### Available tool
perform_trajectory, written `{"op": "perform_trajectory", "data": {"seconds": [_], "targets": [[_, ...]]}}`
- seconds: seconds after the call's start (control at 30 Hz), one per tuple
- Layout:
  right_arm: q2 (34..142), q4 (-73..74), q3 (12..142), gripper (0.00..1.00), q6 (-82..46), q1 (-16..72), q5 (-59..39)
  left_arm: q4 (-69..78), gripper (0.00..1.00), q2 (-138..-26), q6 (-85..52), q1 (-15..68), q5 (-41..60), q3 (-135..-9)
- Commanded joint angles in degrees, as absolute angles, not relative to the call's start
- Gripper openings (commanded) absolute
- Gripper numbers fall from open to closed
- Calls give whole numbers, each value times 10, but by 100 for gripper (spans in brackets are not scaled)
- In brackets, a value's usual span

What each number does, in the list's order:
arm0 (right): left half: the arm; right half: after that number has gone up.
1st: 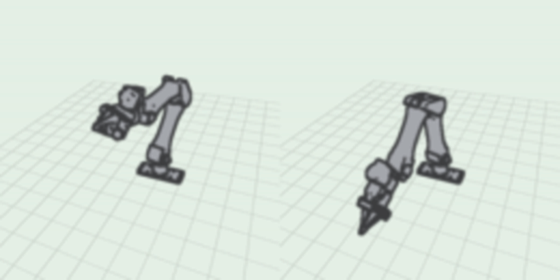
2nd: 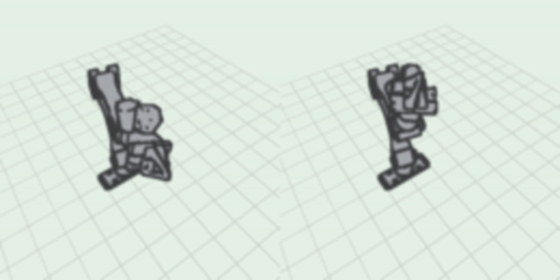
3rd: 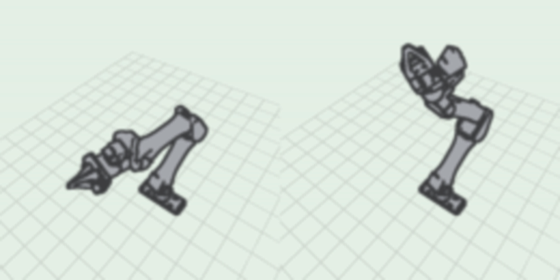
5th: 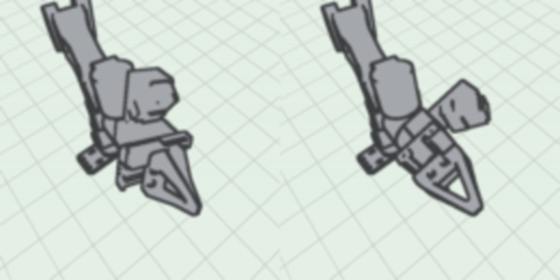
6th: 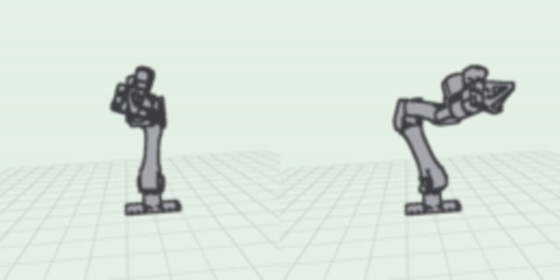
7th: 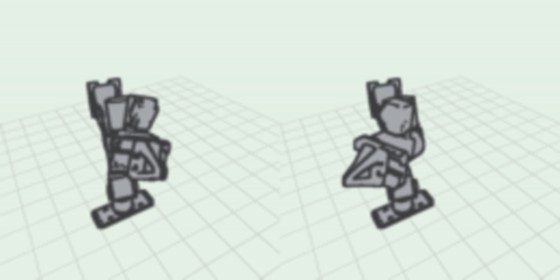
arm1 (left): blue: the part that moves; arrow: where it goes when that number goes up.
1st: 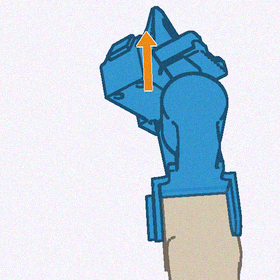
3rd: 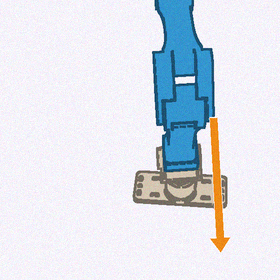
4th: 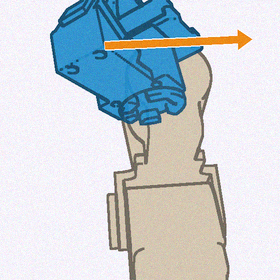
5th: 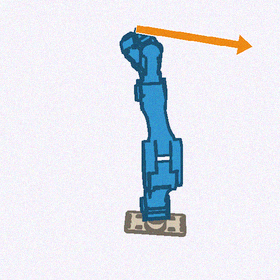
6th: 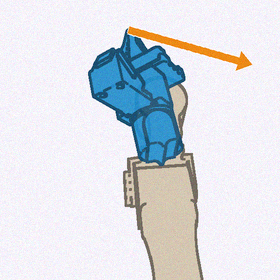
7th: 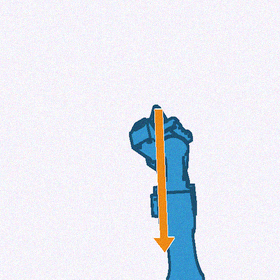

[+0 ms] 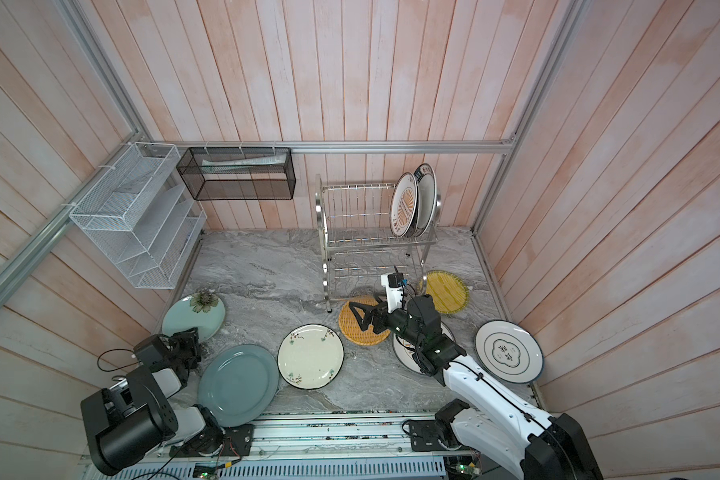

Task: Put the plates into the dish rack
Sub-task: 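Tilt the flower plate upright with the left gripper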

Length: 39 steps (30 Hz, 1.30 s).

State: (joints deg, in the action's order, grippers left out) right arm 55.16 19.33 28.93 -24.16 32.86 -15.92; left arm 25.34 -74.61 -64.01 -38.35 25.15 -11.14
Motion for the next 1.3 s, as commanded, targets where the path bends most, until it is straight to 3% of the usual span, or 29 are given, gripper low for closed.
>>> {"op": "perform_trajectory", "data": {"seconds": [0.0,0.23,0.53,1.27], "targets": [[542,194,287,98,-236,332,-149,206,43,-767,-644,-386,240,-95],[541,193,286,98,-235,333,-148,208,19,-762,-643,-386,242,-94],[545,194,287,98,-232,337,-144,201,3,-734,-632,-387,263,-102],[573,195,291,98,-223,348,-132,264,0,-715,-585,-369,381,-121]]}}
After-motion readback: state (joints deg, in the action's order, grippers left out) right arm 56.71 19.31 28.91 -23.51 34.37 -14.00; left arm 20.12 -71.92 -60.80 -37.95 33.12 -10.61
